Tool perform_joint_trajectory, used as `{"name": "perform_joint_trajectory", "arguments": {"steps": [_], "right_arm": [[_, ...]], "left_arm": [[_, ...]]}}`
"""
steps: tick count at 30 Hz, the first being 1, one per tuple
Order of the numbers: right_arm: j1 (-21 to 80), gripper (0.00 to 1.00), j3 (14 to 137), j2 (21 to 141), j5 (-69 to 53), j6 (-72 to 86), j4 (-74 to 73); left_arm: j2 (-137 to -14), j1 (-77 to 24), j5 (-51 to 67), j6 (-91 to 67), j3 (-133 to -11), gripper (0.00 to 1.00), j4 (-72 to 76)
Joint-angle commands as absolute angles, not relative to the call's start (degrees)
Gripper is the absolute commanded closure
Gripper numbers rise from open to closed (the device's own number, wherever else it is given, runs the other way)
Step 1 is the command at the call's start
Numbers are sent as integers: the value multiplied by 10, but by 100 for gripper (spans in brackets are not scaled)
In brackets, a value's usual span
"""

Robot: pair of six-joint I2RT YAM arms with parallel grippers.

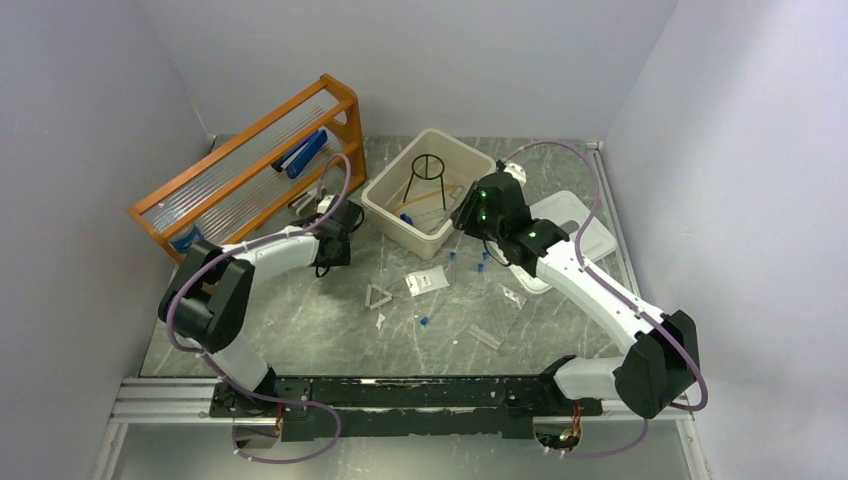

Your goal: Organize the chemistry lab equipment

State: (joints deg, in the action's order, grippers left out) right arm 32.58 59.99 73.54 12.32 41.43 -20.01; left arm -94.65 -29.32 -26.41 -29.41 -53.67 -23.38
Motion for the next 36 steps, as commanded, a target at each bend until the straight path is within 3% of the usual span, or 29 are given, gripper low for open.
{"name": "perform_joint_trajectory", "arguments": {"steps": [1, 6, 9, 11, 12, 20, 26, 31, 36], "right_arm": [[323, 59, 597, 732, 104, 404, -182], [323, 62, 610, 733, 108, 401, -190], [323, 63, 607, 724, 113, 405, -185], [323, 63, 606, 720, 114, 408, -183], [323, 64, 607, 718, 115, 408, -184], [323, 65, 604, 707, 124, 406, -171], [322, 64, 582, 680, 140, 403, -161], [321, 63, 558, 651, 163, 401, -164], [320, 61, 531, 612, 206, 413, -161]], "left_arm": [[-963, -284, -221, -300, -533, 49, -174], [-988, -282, -212, -293, -533, 64, -165], [-988, -283, -207, -285, -536, 78, -167], [-982, -284, -211, -275, -549, 93, -187], [-976, -287, -217, -274, -556, 95, -200], [-842, -294, -182, -260, -592, 95, -290], [-723, -298, -11, -197, -626, 95, -265], [-728, -305, 141, -177, -720, 95, -239], [-789, -315, 203, -177, -792, 95, -184]]}}
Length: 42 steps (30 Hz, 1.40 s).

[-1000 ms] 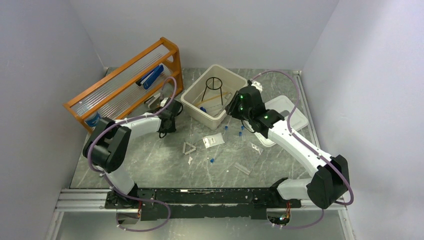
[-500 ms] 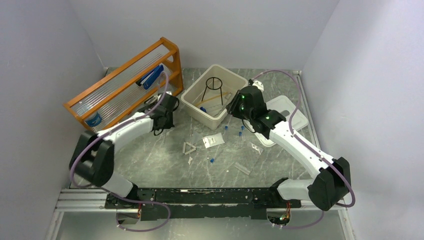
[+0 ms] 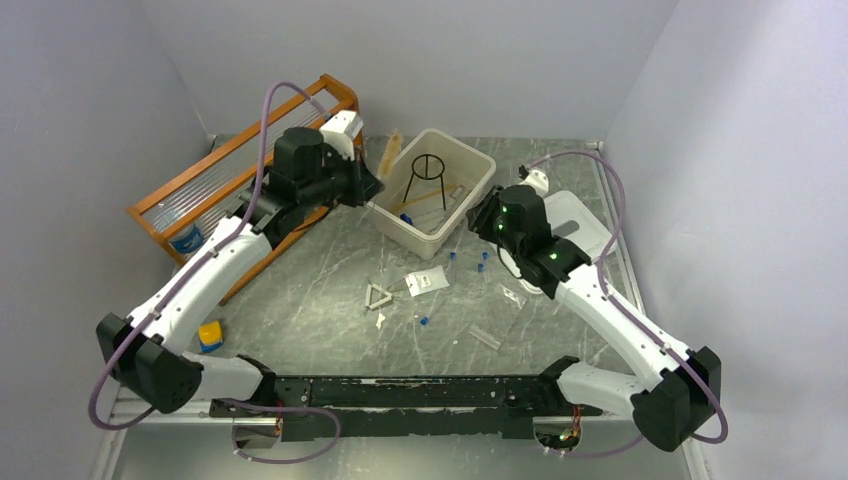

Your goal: Organize the chemistry lab equipment

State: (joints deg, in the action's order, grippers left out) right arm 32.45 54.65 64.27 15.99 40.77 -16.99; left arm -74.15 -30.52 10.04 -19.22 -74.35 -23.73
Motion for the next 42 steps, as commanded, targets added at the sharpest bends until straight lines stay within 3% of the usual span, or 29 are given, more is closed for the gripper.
{"name": "perform_joint_trajectory", "arguments": {"steps": [1, 15, 24, 35, 42], "right_arm": [[320, 61, 530, 607, 217, 413, -164], [320, 58, 523, 539, 264, 424, -213], [320, 58, 511, 542, 255, 446, -222], [321, 59, 518, 554, 236, 451, -226], [320, 59, 500, 551, 223, 459, -220]], "left_arm": [[-808, -319, 205, -176, -806, 95, -175], [-1142, -348, 186, -158, -1044, 95, -159], [-1224, -372, 188, -128, -1059, 94, -154], [-1233, -378, 162, -109, -1086, 63, -194], [-1127, -378, 125, -112, -1012, 54, -214]]}}
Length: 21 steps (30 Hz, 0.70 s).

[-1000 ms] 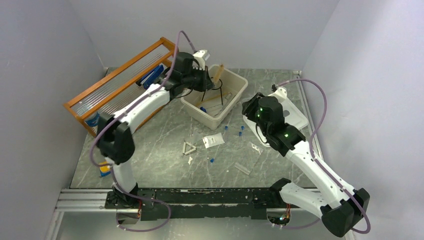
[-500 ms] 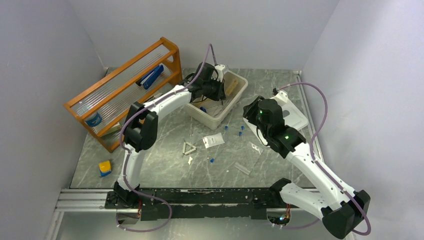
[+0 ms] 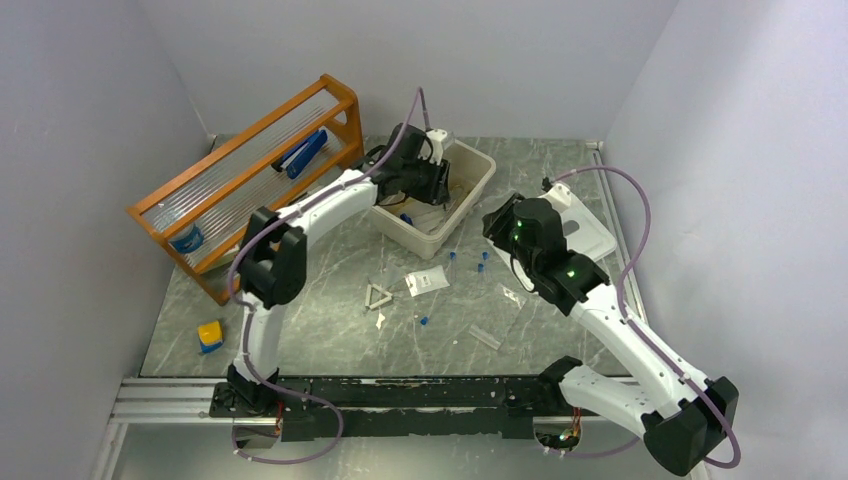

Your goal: Organize the chemistry lab equipment

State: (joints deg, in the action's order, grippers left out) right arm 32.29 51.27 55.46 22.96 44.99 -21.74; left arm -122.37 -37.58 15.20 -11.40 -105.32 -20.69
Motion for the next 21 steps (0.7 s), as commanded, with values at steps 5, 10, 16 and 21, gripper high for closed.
{"name": "perform_joint_trajectory", "arguments": {"steps": [5, 10, 16, 21], "right_arm": [[320, 59, 491, 549, 222, 456, -221], [320, 58, 481, 554, 213, 456, -213], [320, 52, 463, 563, 162, 435, -187], [320, 49, 431, 570, 120, 450, -154]], "left_arm": [[-1003, -378, 93, -132, -883, 37, -219], [-883, -378, 99, -138, -748, 29, -216], [-788, -378, 100, -113, -600, 34, -185], [-794, -377, 99, -128, -532, 44, -167]]}}
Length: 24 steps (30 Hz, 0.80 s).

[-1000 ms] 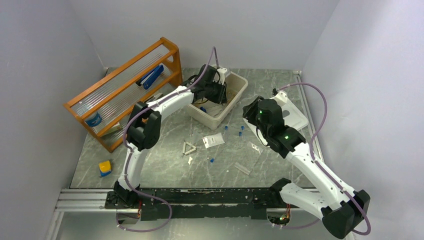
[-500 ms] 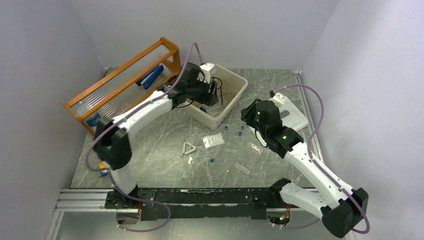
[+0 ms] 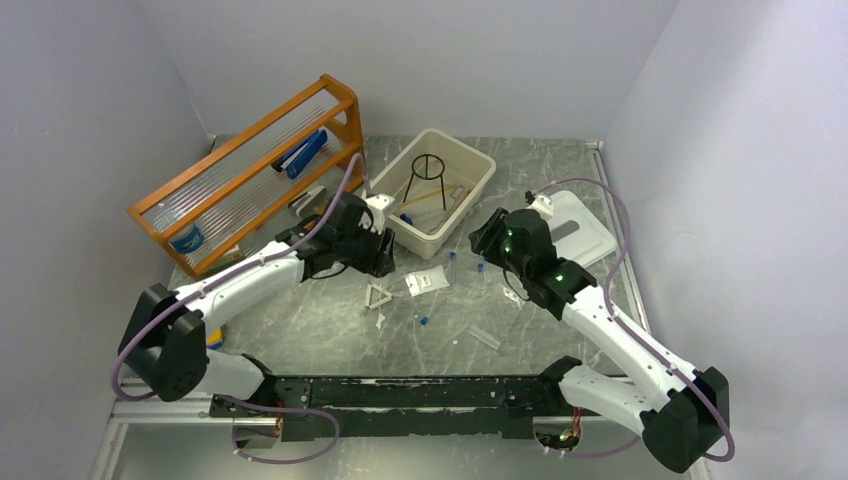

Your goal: Organize the chemistry lab equipment

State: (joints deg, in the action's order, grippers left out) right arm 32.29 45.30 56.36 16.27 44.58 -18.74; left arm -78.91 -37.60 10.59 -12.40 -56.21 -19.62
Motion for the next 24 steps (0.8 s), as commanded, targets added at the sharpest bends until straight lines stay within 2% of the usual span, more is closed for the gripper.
{"name": "perform_joint_trajectory", "arguments": {"steps": [1, 5, 9, 13, 24], "right_arm": [[321, 49, 428, 573, 115, 454, -152], [320, 49, 419, 587, 96, 471, -135], [320, 50, 415, 609, 81, 477, -123], [320, 51, 412, 616, 70, 484, -108], [320, 53, 402, 611, 71, 485, -96]], "left_arm": [[-803, -378, 98, -135, -530, 45, -172], [-834, -379, 48, -170, -527, 48, -187], [-855, -381, 62, -174, -508, 48, -157], [-882, -384, 62, -175, -506, 56, -145], [-928, -409, 18, -180, -502, 65, -117]]}}
